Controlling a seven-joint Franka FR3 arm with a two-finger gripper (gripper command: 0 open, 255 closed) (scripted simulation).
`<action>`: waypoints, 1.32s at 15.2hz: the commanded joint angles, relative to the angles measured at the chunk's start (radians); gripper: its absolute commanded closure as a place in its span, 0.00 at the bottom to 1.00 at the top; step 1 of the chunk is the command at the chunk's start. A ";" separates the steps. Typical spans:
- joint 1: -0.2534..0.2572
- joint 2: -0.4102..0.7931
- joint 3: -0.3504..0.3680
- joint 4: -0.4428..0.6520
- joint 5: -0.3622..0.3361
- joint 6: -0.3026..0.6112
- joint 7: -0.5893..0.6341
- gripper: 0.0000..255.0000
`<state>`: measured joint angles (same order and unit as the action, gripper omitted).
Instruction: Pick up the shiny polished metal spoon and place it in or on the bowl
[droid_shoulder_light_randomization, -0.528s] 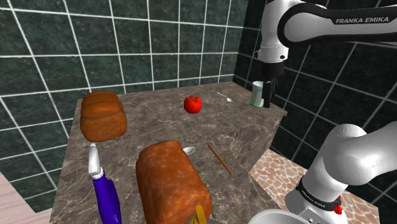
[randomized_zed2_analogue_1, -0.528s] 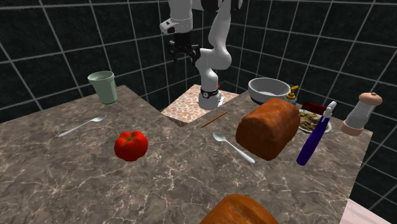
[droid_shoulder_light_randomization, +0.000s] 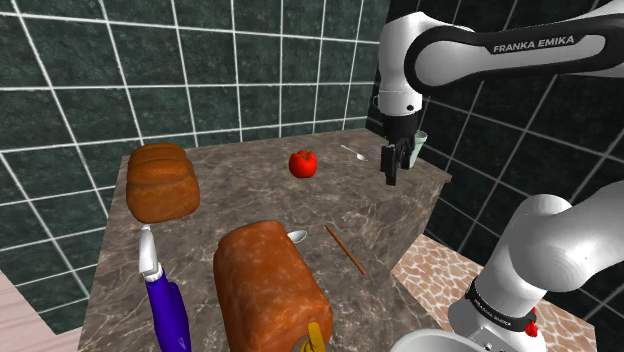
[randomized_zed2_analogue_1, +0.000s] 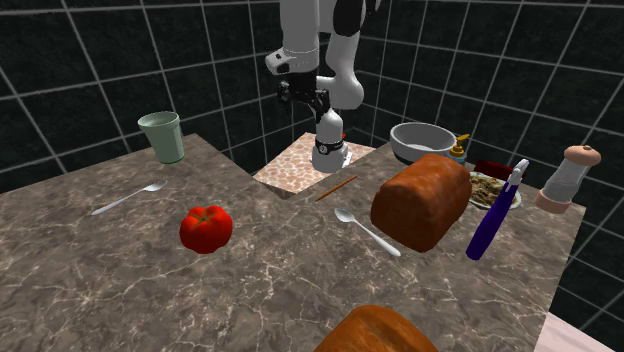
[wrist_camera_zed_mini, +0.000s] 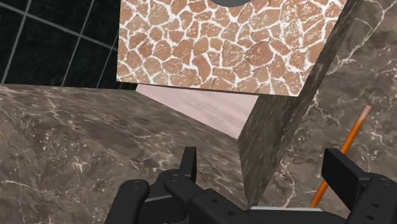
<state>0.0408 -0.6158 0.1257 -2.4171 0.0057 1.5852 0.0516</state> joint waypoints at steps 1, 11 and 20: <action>0.007 0.056 0.040 0.016 0.027 0.036 0.067 0.00; 0.025 0.392 0.200 0.164 0.071 0.202 0.375 0.00; 0.067 0.757 0.270 0.417 -0.007 0.283 0.652 0.00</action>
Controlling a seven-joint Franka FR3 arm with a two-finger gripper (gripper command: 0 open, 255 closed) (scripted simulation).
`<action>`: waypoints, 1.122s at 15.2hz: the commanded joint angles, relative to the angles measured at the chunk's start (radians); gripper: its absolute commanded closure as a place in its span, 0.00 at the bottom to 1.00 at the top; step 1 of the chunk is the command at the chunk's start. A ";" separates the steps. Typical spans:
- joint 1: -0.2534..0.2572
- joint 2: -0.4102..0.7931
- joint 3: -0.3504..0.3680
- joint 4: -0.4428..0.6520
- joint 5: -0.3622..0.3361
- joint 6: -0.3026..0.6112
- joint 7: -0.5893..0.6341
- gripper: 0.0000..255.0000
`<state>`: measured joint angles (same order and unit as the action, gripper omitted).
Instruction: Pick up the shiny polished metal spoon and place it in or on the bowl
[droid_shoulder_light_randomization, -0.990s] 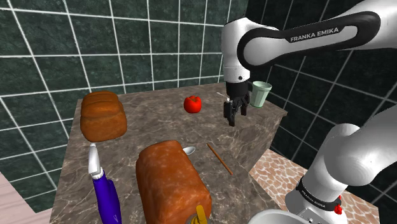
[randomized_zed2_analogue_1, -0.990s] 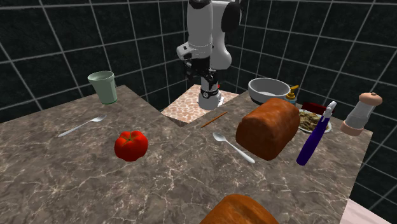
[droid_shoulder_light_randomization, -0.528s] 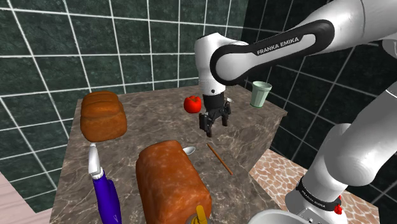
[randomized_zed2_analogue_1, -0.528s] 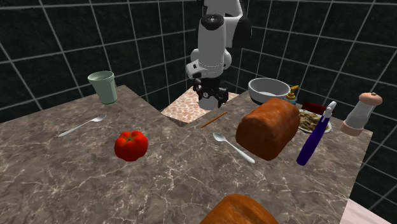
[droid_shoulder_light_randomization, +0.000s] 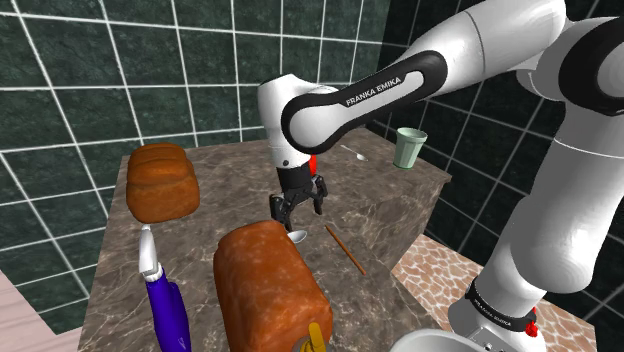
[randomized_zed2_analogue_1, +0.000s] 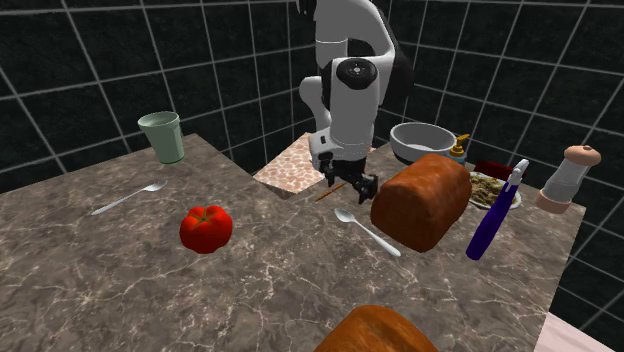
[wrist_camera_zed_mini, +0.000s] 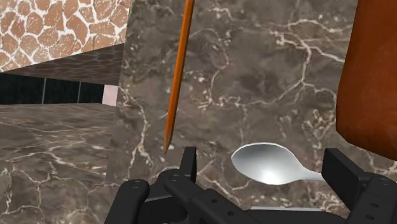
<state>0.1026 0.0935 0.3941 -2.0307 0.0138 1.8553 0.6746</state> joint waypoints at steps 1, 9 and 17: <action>0.012 0.081 0.003 0.058 -0.024 0.015 0.052 0.00; 0.016 0.099 0.000 -0.026 -0.031 0.116 0.057 0.00; 0.016 0.099 0.000 -0.026 -0.031 0.115 0.057 1.00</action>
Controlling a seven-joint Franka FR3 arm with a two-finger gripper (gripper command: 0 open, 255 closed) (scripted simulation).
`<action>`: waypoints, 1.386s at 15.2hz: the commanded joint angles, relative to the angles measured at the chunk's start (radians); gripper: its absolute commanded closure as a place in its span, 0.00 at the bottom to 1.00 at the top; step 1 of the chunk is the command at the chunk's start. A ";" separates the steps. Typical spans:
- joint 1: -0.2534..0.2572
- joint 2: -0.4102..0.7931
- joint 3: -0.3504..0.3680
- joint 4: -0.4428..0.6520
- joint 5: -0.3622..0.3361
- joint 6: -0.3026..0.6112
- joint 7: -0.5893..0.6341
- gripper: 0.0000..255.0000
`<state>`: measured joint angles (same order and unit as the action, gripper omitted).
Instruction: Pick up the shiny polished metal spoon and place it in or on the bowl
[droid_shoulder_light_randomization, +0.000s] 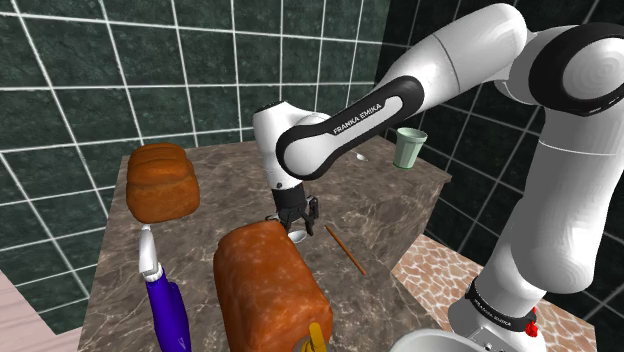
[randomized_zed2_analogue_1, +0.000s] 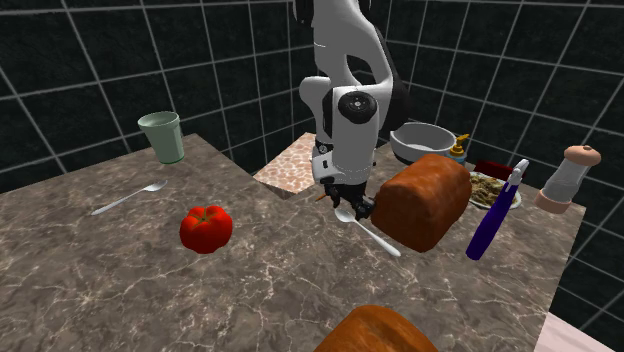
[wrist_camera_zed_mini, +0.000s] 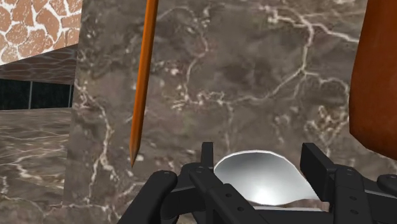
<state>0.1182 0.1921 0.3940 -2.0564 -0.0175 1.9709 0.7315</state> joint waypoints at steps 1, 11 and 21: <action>0.000 0.000 0.000 0.000 0.000 0.000 0.000 1.00; -0.001 -0.015 0.001 0.010 0.006 -0.024 -0.003 1.00; -0.007 -0.077 0.005 0.077 0.030 -0.149 -0.016 1.00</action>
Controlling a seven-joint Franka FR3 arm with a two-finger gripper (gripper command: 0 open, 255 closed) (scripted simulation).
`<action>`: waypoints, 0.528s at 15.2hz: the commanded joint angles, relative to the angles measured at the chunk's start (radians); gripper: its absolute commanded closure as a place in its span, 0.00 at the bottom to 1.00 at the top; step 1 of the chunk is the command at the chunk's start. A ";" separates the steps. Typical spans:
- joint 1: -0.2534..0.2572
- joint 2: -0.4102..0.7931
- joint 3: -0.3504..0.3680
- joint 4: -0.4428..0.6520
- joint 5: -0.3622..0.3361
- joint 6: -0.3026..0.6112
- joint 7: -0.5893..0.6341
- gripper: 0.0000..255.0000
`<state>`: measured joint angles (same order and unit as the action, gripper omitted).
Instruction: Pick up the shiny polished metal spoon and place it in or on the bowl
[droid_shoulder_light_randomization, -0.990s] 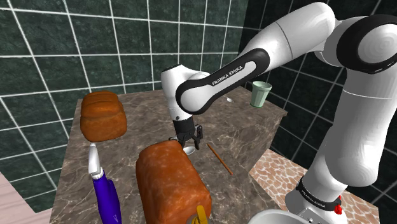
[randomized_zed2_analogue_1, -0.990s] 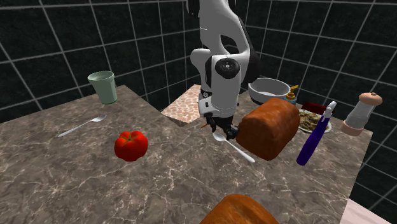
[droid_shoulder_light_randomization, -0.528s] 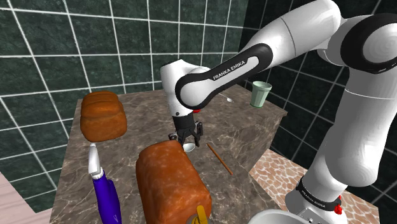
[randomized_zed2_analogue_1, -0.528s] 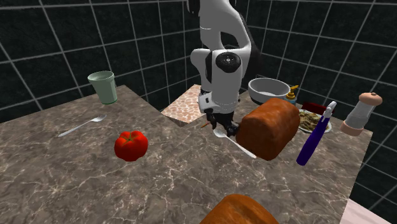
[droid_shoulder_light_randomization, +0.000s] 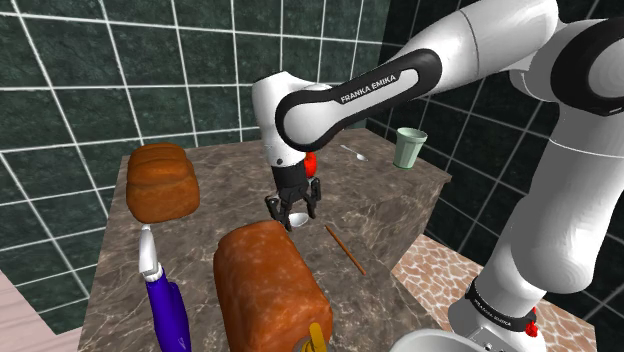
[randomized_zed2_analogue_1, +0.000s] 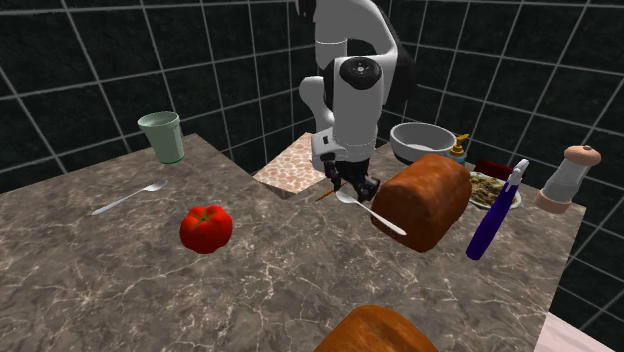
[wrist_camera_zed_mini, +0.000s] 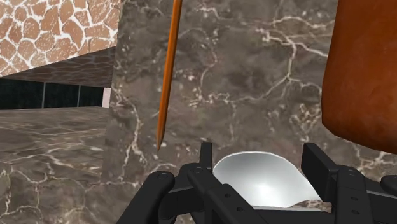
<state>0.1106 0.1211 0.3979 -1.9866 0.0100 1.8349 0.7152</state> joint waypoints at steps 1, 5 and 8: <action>0.000 -0.011 0.001 0.015 0.004 -0.025 -0.001 1.00; -0.002 -0.029 0.001 0.048 0.011 -0.076 -0.004 1.00; -0.003 -0.041 0.001 0.076 0.015 -0.114 -0.005 1.00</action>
<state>0.1086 0.0851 0.3994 -1.9186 0.0233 1.7336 0.7113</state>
